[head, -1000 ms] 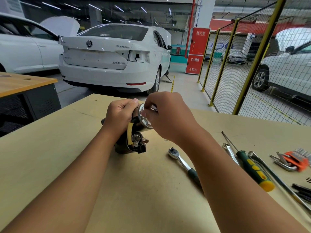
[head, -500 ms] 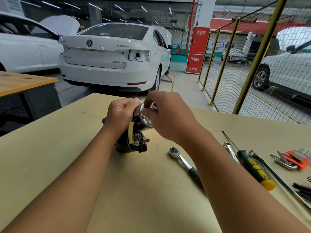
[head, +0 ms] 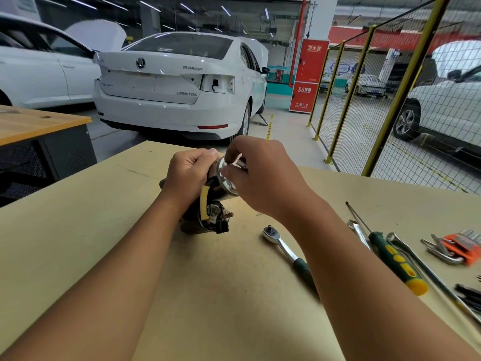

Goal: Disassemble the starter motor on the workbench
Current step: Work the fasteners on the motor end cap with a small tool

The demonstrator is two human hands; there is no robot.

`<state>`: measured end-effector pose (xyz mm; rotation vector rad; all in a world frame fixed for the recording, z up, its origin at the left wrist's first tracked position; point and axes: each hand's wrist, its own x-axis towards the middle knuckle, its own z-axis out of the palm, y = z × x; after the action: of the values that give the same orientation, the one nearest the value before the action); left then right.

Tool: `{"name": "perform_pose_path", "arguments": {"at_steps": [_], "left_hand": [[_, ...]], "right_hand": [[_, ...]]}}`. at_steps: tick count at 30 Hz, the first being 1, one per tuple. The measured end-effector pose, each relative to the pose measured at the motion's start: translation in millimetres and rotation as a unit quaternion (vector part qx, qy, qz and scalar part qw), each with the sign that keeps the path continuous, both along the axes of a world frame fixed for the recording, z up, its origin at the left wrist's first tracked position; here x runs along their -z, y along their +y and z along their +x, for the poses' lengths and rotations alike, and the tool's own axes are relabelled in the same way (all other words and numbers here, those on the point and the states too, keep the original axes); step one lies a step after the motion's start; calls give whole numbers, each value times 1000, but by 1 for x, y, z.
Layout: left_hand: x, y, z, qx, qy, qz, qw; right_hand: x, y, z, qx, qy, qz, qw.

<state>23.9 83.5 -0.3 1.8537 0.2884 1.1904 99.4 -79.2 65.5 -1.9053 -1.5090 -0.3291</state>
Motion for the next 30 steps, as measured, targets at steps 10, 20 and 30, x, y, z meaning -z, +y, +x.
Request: {"name": "perform_pose_path", "arguments": {"at_steps": [10, 20, 30], "left_hand": [[2, 1, 1, -3, -3, -6, 1000], [0, -1, 1, -14, -1, 4, 1000], [1, 0, 0, -8, -6, 15, 1000]], "right_hand": [[-1, 1, 1, 18, -10, -13, 1000], [1, 5, -2, 47, 3, -14, 999], [4, 4, 0, 39, 13, 4, 999]]}}
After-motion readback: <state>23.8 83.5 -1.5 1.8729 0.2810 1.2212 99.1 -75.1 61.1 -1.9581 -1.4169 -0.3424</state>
